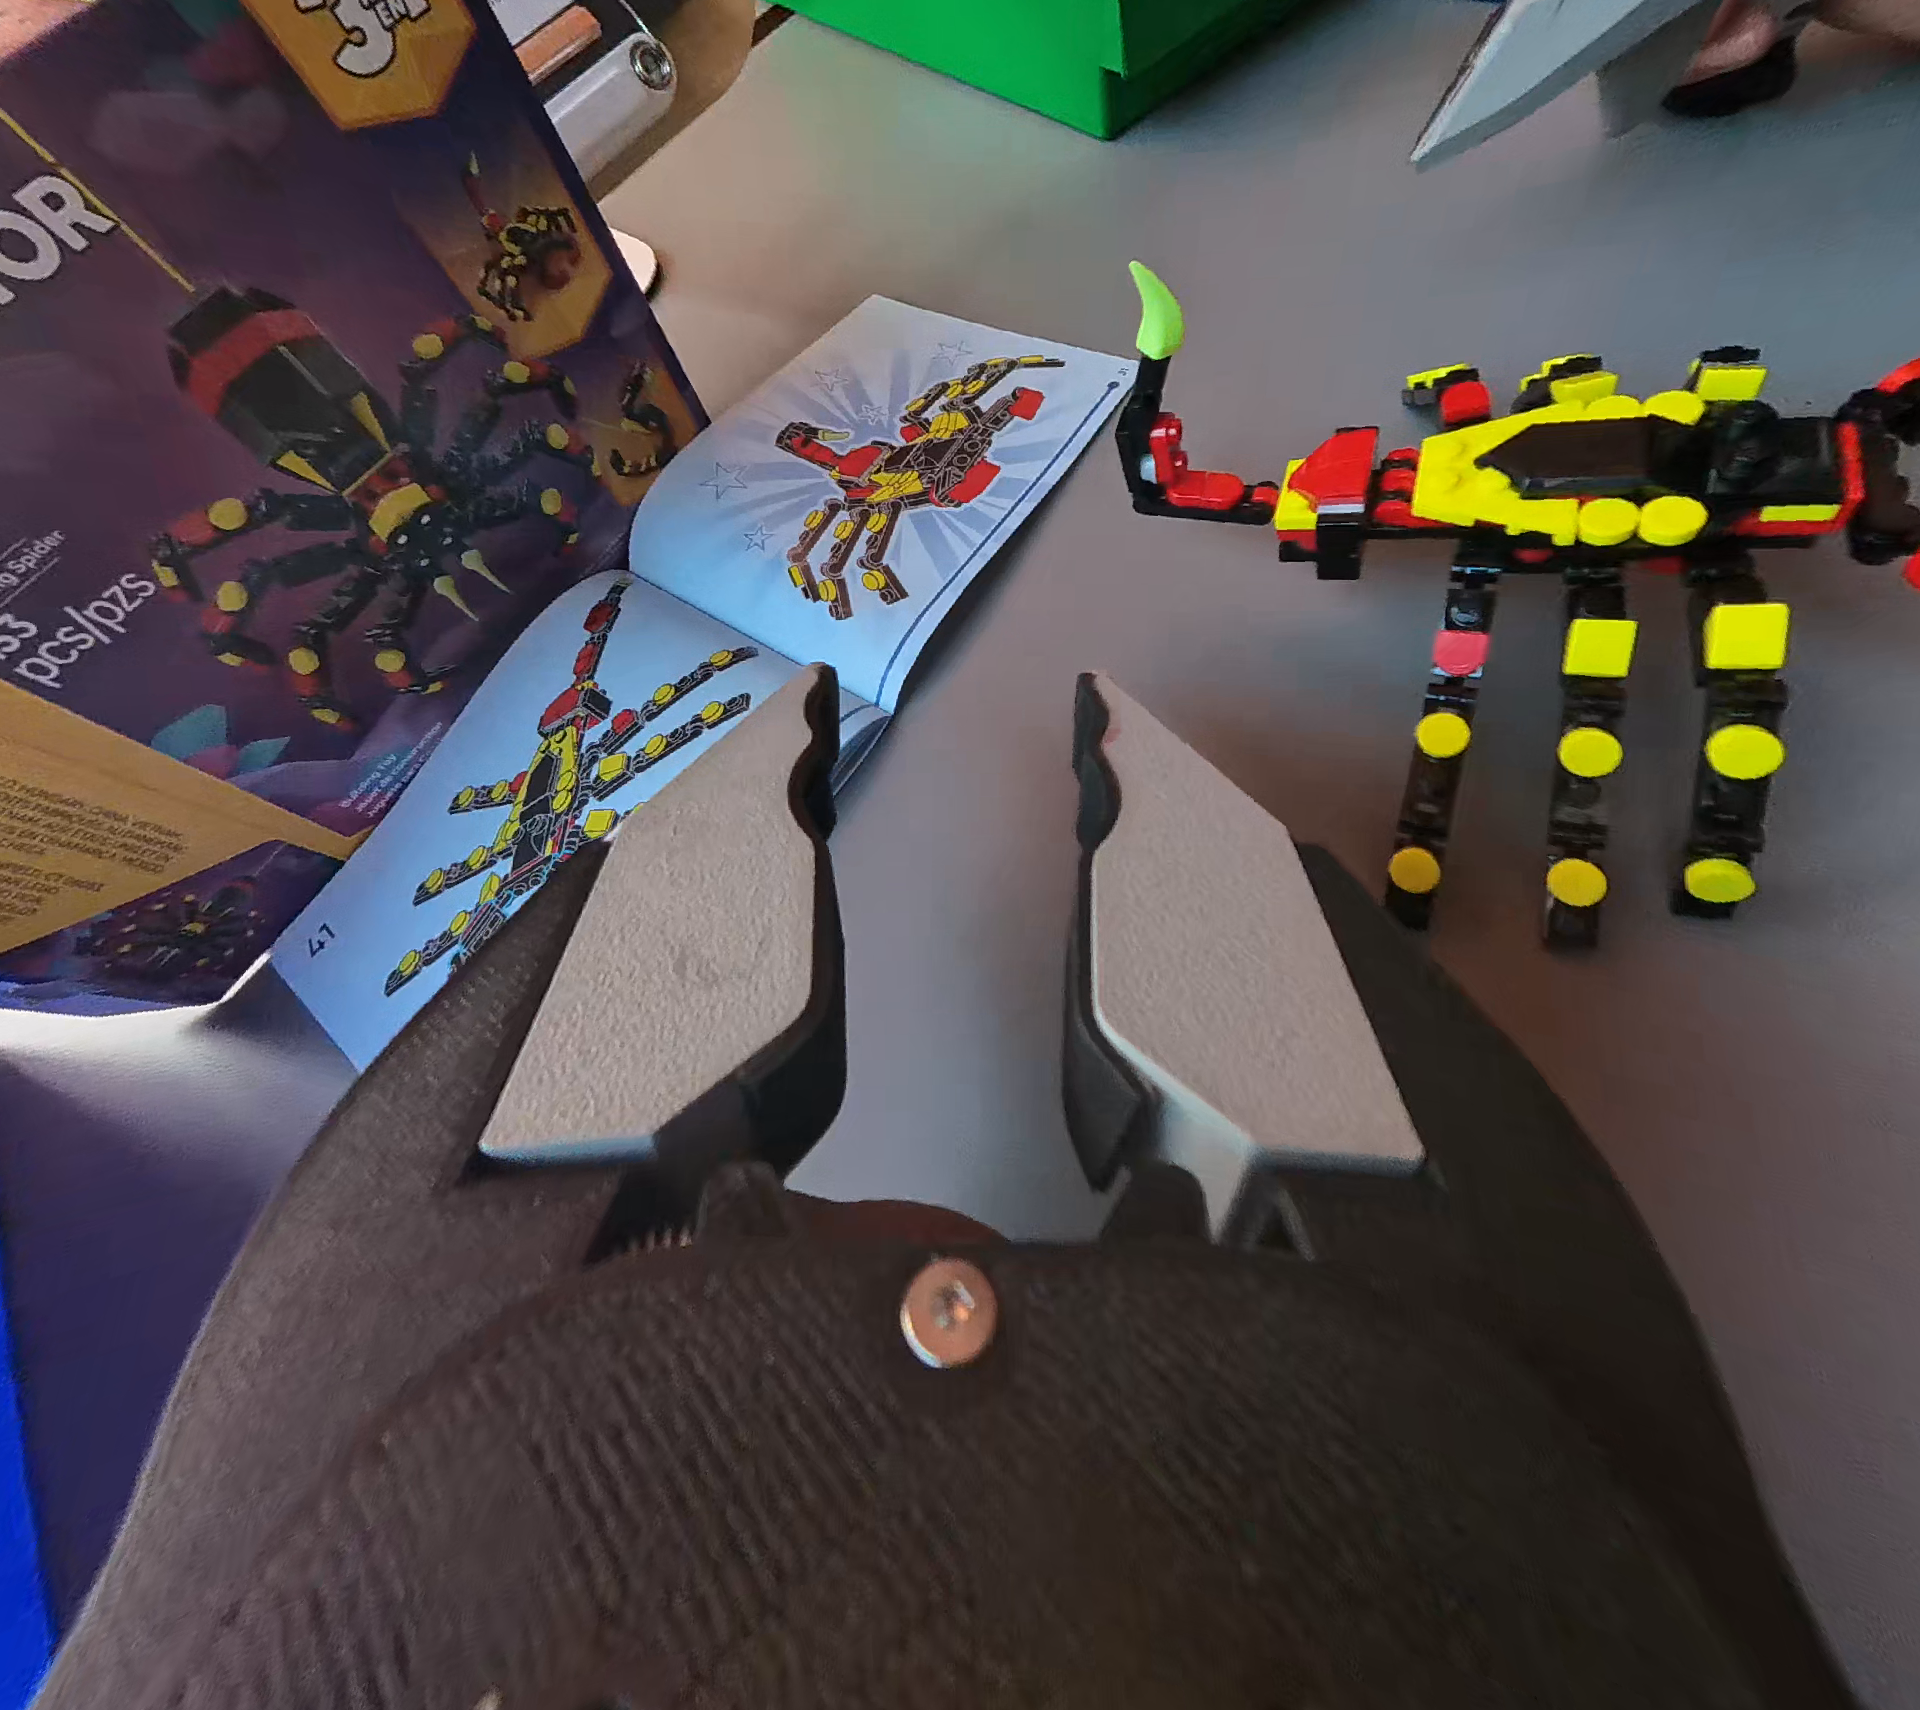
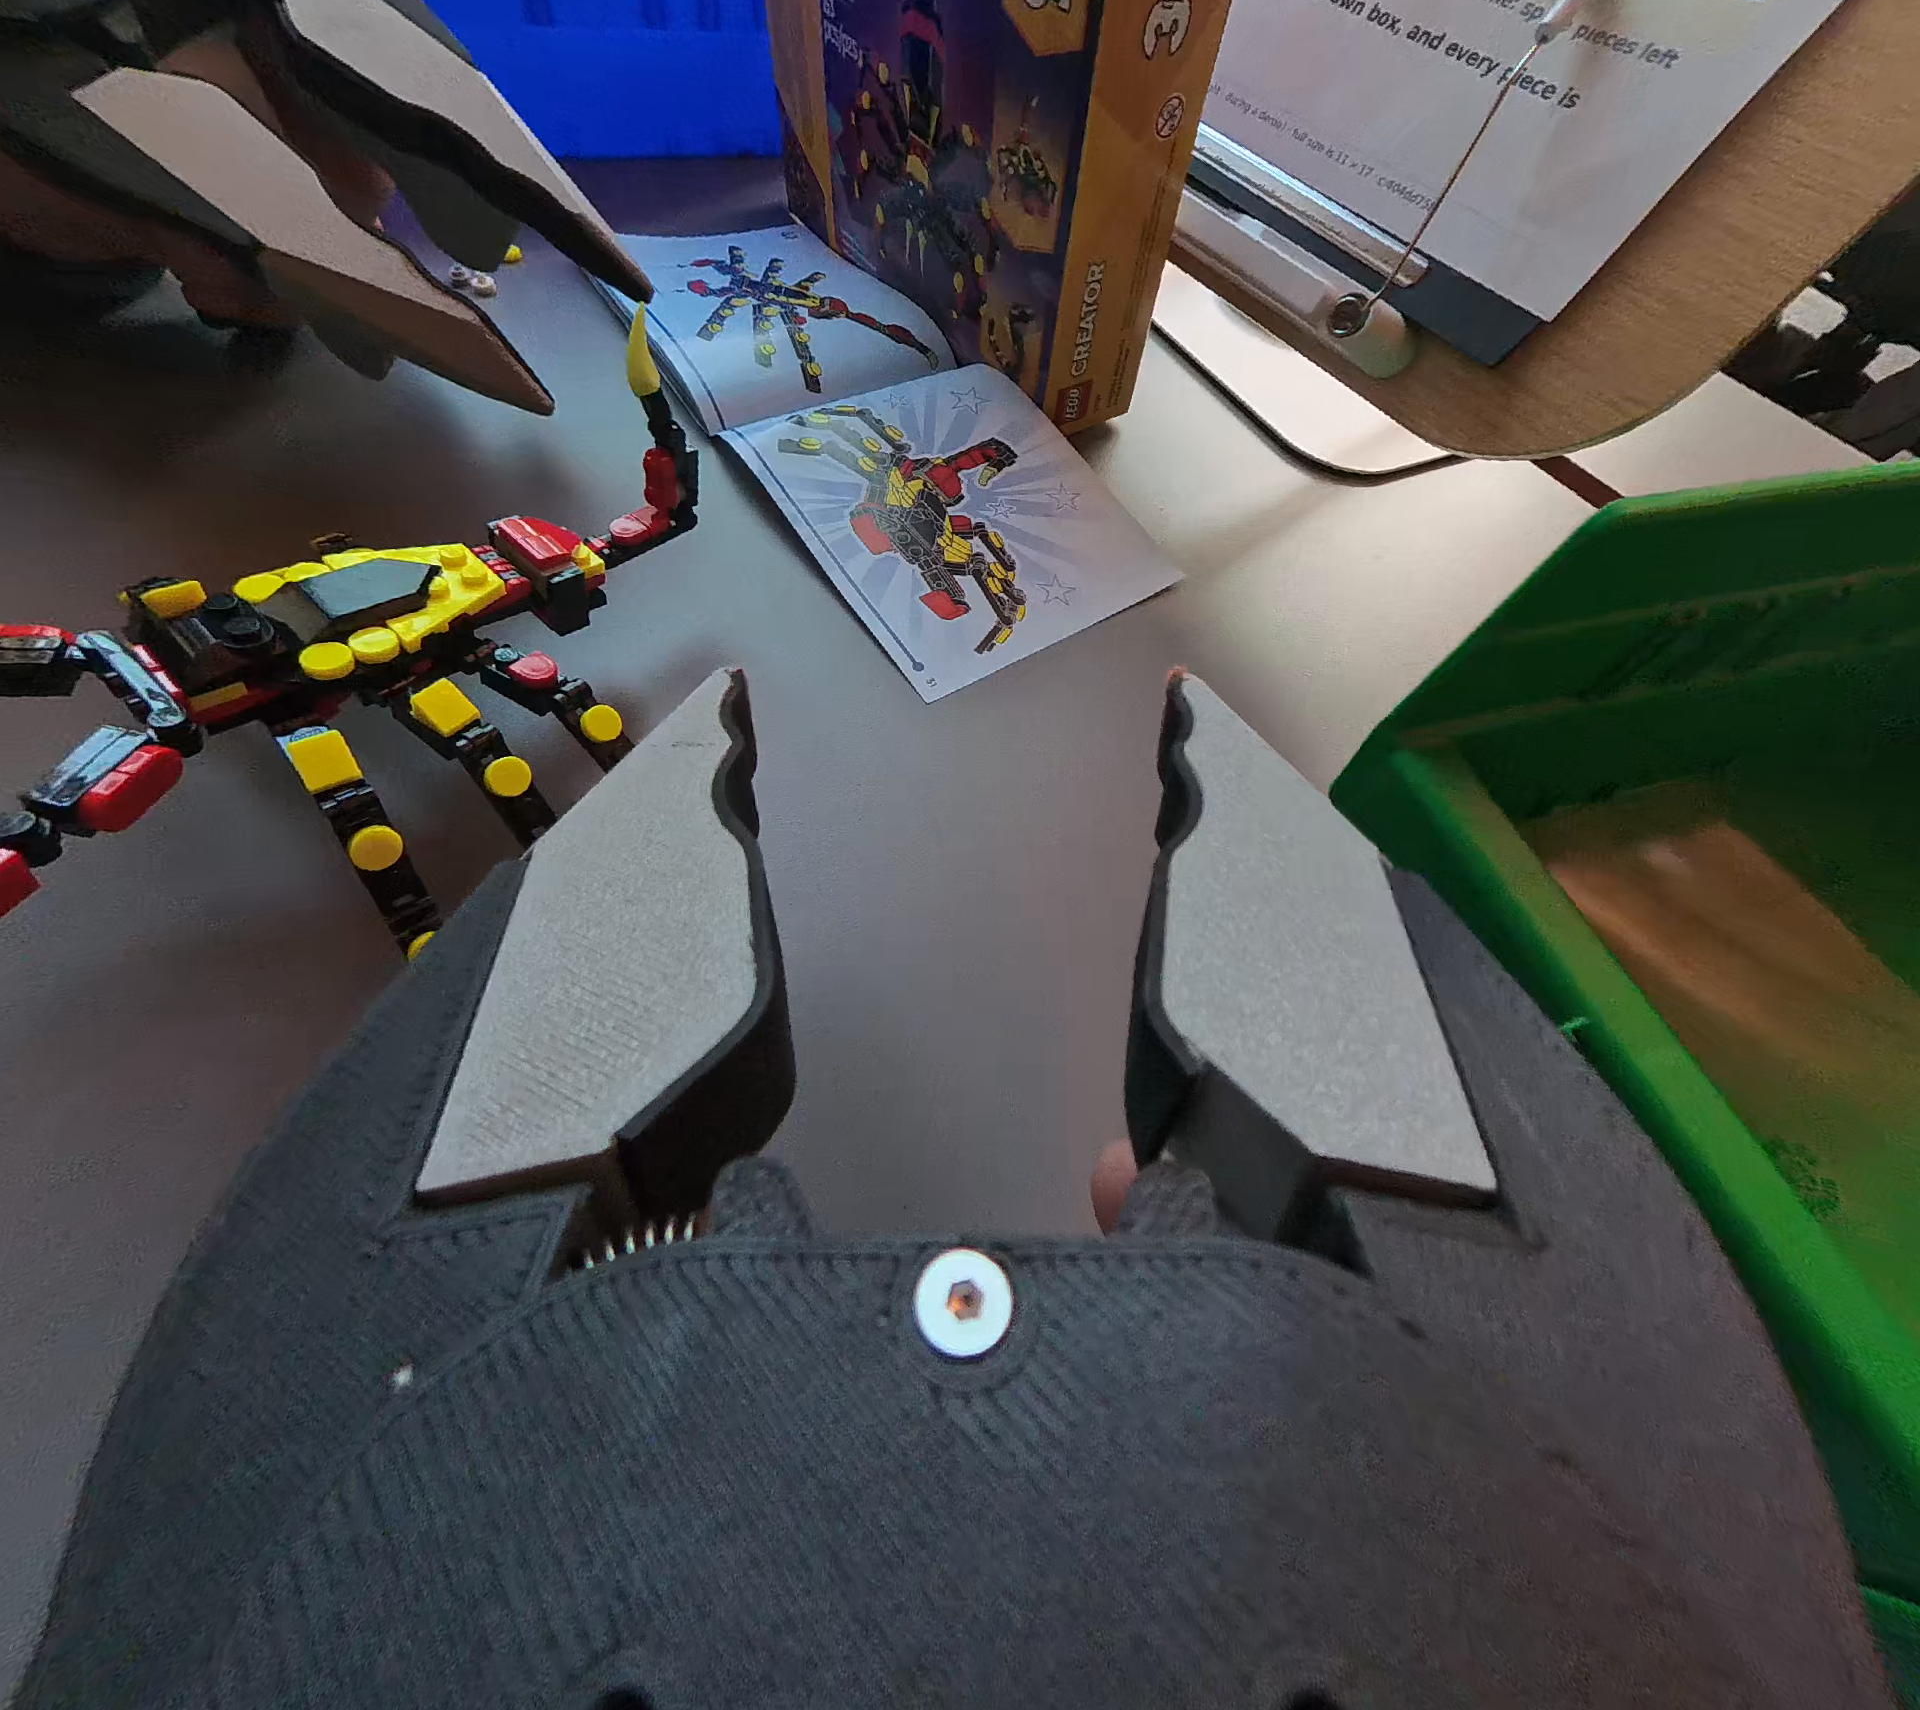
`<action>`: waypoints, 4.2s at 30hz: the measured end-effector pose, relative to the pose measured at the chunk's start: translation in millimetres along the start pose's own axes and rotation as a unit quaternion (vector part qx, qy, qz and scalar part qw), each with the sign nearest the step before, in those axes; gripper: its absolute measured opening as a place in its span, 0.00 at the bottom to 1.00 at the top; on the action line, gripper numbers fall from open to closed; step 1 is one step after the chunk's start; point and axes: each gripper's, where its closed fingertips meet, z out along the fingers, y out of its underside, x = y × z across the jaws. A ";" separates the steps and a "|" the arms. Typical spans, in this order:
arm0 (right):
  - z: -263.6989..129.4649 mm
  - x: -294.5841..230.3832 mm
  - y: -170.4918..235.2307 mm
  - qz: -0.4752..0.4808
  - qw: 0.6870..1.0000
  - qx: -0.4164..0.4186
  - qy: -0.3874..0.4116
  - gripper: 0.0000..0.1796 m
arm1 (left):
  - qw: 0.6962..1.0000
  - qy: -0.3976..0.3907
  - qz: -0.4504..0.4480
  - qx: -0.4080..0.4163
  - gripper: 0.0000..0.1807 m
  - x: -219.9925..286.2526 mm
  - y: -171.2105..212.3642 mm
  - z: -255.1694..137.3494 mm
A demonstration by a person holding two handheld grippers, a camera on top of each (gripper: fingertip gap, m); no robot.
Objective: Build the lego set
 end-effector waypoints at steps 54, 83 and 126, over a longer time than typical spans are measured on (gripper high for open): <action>-13.2 -46.0 -4.5 -0.034 0.986 0.029 -0.159 0.45 | 0.988 0.122 -0.072 -0.062 0.19 13.2 28.0 -9.1; -12.1 -57.1 -11.6 0.024 0.973 0.033 -0.226 0.36 | 0.988 0.141 -0.029 0.047 0.00 10.1 -26.5 -29.8; -5.8 -101.6 -5.5 0.068 0.906 -0.050 -0.415 0.24 | 0.953 0.299 0.005 -0.041 0.09 109.6 -1.1 -7.2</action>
